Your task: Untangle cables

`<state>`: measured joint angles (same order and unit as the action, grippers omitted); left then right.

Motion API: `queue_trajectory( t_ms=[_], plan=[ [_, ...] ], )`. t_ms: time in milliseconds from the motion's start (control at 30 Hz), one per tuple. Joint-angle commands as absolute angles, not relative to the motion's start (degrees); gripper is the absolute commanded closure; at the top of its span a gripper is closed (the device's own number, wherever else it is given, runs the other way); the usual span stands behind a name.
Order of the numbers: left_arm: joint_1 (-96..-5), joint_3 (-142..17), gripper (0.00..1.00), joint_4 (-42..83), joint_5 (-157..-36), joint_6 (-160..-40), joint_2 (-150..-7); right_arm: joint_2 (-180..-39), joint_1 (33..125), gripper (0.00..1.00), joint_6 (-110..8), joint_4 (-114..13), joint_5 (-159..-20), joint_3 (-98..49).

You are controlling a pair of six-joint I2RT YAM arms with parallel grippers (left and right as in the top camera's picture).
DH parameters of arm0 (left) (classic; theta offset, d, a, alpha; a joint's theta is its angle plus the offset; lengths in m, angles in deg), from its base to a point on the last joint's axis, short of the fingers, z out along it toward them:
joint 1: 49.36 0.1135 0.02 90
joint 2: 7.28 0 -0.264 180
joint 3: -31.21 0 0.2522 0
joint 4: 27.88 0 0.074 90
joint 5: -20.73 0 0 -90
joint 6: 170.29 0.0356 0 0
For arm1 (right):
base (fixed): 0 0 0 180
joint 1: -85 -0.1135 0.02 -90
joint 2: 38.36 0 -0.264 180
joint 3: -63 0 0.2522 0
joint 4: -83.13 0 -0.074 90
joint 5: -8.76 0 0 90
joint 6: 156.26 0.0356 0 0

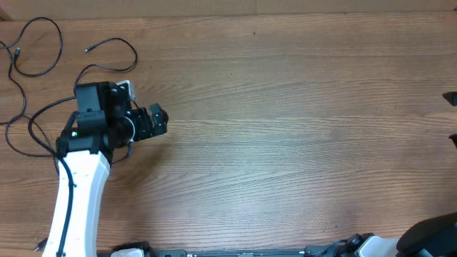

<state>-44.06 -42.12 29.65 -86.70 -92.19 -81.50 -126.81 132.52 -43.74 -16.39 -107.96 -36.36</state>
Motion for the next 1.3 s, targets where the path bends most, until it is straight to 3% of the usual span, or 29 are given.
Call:
queue_trajectory(
  t_ms=[0,500,1267],
  plan=[
    [-45.2,-42.3,0.0,30.4,-86.9,-90.7,-76.2,-126.0,132.6,0.0,-43.6,-16.6,-107.8,-37.8],
    [-52.4,-42.3,0.01,33.5,-87.1,-89.5,-59.9,-126.0,132.6,0.0,-43.6,-16.6,-107.8,-37.8],
    [-52.5,-42.3,0.0,36.3,-91.3,-89.9,-44.6,-126.0,132.6,0.0,-43.6,-16.6,-107.8,-37.8]
  ],
)
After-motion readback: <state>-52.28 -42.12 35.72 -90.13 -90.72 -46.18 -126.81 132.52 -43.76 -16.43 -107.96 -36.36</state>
